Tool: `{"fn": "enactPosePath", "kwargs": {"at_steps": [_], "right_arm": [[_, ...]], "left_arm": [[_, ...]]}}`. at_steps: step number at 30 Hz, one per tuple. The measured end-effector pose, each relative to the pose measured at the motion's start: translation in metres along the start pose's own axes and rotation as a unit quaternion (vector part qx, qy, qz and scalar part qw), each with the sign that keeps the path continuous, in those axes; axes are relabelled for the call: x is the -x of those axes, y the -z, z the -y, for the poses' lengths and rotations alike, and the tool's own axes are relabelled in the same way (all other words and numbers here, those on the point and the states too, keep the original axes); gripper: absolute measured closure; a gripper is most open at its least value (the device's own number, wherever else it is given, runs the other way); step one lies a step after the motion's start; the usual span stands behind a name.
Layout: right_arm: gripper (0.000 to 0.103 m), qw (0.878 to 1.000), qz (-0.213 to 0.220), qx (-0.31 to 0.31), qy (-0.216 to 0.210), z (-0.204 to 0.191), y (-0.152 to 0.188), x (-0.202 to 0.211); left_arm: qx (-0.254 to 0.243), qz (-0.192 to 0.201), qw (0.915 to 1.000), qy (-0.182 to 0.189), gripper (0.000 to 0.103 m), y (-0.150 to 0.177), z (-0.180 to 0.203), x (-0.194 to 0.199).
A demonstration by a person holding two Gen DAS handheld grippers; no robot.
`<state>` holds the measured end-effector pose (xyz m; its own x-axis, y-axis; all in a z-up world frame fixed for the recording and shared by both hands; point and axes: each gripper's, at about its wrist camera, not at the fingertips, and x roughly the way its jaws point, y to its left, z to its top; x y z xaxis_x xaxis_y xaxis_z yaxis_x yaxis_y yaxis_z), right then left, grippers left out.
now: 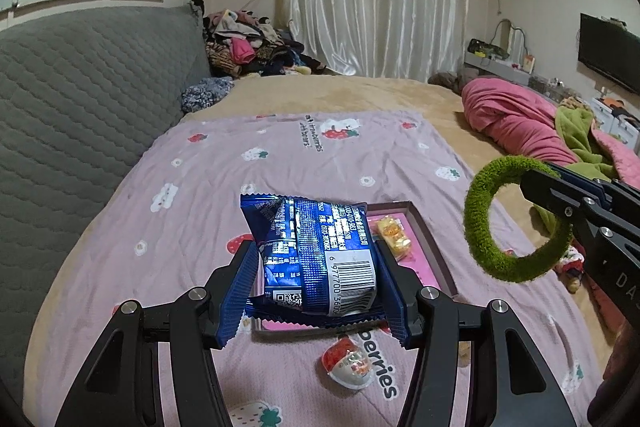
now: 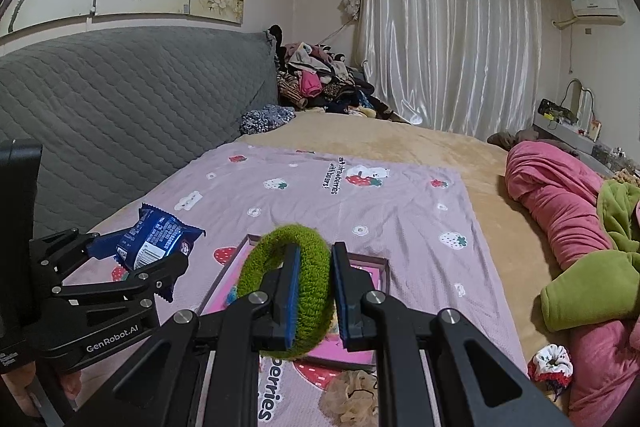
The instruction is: Organize objects
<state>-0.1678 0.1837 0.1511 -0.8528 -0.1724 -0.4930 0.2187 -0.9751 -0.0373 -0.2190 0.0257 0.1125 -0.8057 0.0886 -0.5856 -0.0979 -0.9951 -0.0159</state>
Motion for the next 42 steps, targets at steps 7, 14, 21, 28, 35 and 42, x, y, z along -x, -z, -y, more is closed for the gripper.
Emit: {"fn": "enactPosePath", "kwargs": {"at_steps": [7,14,21,28,35,42], "right_arm": [[0.087,1.0,0.002,-0.003,0.003,0.003,-0.003,-0.004],[0.087,1.0,0.002,0.004,0.011,0.007,-0.009,-0.01],[0.087,1.0,0.002,0.005,0.019,0.017,-0.011,-0.02],[0.087,1.0,-0.005,0.004,0.016,0.021,-0.01,-0.045],[0.087,1.0,-0.01,0.0,0.007,0.024,-0.003,-0.079],[0.087,0.999,-0.031,-0.008,0.007,0.029,0.015,-0.124]], "left_arm": [[0.0,0.002,1.0,0.001,0.044,-0.005,-0.002,-0.004],[0.002,0.002,1.0,-0.004,0.044,-0.015,-0.005,-0.011],[-0.004,0.003,1.0,0.001,0.044,-0.027,0.002,-0.03],[-0.006,-0.006,1.0,0.002,0.044,-0.03,0.004,-0.063],[-0.013,-0.019,0.9997,0.002,0.044,-0.023,0.005,-0.104],[-0.009,-0.044,0.9989,0.009,0.044,-0.013,0.009,-0.162]]}}
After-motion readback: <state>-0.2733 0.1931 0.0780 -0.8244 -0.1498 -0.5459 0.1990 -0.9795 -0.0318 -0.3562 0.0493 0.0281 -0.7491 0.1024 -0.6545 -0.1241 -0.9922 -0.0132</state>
